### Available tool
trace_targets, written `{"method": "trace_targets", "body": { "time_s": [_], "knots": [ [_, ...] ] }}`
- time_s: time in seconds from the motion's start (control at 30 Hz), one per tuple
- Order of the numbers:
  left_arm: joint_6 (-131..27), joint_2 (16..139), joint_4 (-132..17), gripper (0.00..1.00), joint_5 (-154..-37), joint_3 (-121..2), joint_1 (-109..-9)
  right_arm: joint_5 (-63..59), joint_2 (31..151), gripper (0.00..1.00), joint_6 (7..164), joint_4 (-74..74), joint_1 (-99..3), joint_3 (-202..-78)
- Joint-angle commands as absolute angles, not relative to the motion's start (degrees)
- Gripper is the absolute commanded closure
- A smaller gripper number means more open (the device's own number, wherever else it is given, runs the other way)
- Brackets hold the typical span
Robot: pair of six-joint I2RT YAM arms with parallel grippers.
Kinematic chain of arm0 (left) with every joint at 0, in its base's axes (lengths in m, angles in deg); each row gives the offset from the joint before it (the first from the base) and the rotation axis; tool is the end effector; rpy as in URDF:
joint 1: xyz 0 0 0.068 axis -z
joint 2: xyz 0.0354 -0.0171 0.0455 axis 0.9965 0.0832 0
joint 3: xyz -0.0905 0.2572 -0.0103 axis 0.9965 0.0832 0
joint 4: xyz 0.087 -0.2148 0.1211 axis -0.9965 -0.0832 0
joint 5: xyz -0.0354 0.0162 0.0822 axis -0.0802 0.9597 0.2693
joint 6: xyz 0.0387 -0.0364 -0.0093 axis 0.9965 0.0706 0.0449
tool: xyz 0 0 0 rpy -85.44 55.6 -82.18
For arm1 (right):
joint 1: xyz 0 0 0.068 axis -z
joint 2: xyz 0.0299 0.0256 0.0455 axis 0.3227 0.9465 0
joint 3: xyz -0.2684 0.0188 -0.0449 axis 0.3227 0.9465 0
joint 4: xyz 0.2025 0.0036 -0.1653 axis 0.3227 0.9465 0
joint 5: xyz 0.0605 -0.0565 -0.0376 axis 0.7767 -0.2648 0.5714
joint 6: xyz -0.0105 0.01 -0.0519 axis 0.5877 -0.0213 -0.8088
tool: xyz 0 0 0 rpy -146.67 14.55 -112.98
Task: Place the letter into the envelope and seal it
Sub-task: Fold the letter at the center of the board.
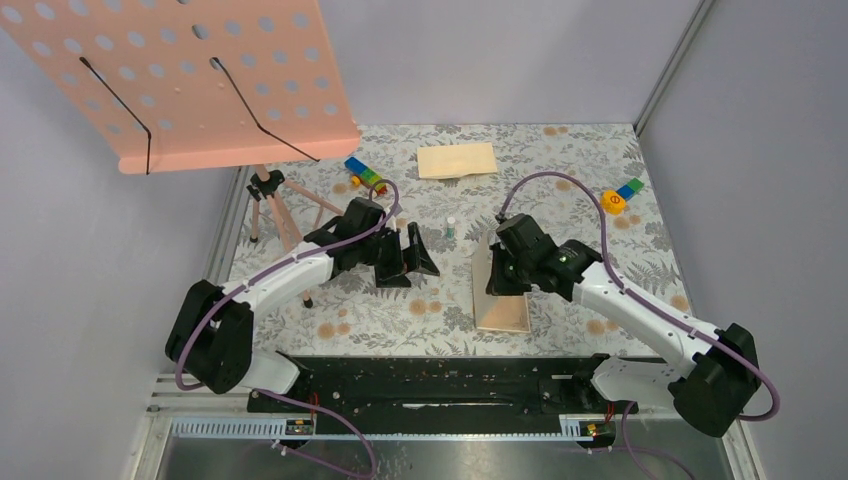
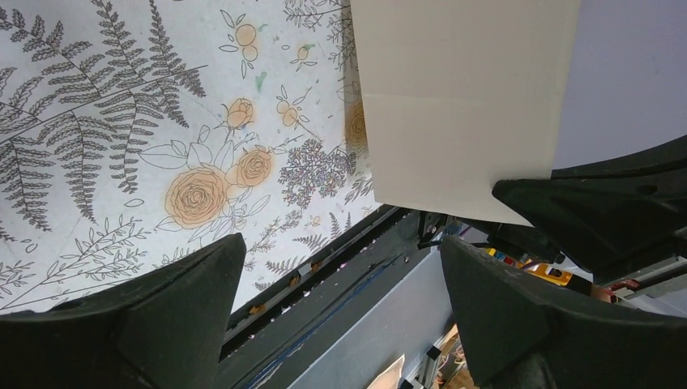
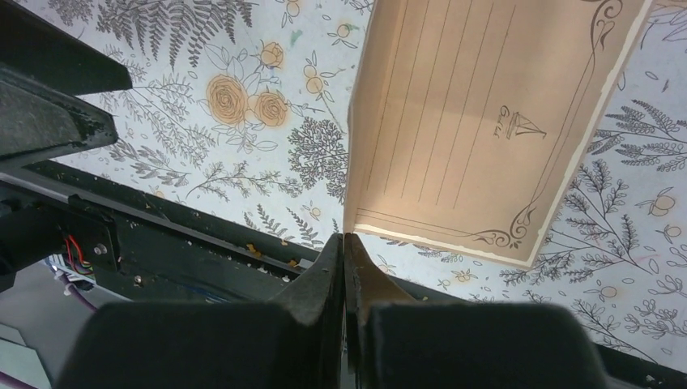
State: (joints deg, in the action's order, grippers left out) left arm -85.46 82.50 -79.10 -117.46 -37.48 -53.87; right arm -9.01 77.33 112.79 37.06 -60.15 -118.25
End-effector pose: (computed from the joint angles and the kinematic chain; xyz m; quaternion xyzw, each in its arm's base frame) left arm 0.2342 -0.1637 0.2228 -0.0221 0.9108 -0.3976 0.1089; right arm 0.1800 0.1587 0.2718 -0.0592 0.9416 0.2082 0.2579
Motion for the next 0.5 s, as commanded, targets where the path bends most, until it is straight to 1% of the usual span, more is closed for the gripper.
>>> {"method": "trace_targets", "body": {
  "time_s": [0.0, 0.03, 0.07, 0.1, 0.13, 0.17, 0.2, 0.23, 0.27, 0.33, 0.37, 0.4, 0.47],
  "knots": [
    [-85.48, 81.77, -76.59, 0.07, -116.98, -37.49, -53.94, -10.88, 75.42, 1.0, 113.66, 34.32, -60.48, -115.74],
    [-85.49, 82.15, -76.58, 0.07, -117.17, -37.81, -53.95, -11.56, 74.58, 1.0, 113.4, 34.42, -60.49, -114.89],
    [-85.37, 82.87, -76.7, 0.07, -117.45, -38.13, -53.98, -12.89, 73.36, 0.91, 113.7, 34.68, -60.41, -113.79],
    [-85.21, 83.43, -77.01, 0.07, -117.78, -38.56, -53.91, -13.87, 72.47, 0.8, 113.94, 35.12, -60.42, -112.82],
    [-84.96, 83.89, -77.32, 0.07, -118.08, -39.04, -53.81, -14.91, 71.77, 0.64, 114.11, 35.77, -60.35, -111.83],
    [-84.62, 84.22, -77.63, 0.07, -118.17, -39.48, -53.58, -15.79, 71.09, 0.51, 114.35, 36.68, -60.24, -110.99],
    [-84.35, 84.51, -78.0, 0.07, -118.03, -39.96, -53.34, -16.7, 70.64, 0.4, 114.6, 37.68, -59.92, -110.33],
    [-84.08, 84.62, -78.21, 0.07, -117.79, -40.4, -52.92, -17.51, 70.09, 0.34, 114.79, 38.85, -59.53, -109.69],
    [-83.82, 84.87, -78.63, 0.07, -117.48, -40.9, -52.44, -18.01, 69.19, 0.3, 114.87, 40.05, -59.1, -109.44],
    [-83.29, 85.43, -79.99, 0.07, -116.61, -42.16, -51.42, -19.96, 65.8, 0.2, 114.88, 41.93, -58.58, -109.4],
    [-83.07, 85.76, -80.38, 0.07, -116.51, -42.76, -50.88, -21.09, 63.4, 0.17, 114.8, 41.95, -58.33, -109.16],
    [-83.03, 86.19, -80.47, 0.07, -116.44, -43.27, -50.22, -21.98, 60.92, 0.17, 114.78, 41.85, -57.8, -109.1],
    [-82.96, 87.08, -80.42, 0.07, -116.32, -44.65, -48.8, -21.74, 57.71, 0.18, 114.42, 41.53, -54.81, -108.88]
  ]
}}
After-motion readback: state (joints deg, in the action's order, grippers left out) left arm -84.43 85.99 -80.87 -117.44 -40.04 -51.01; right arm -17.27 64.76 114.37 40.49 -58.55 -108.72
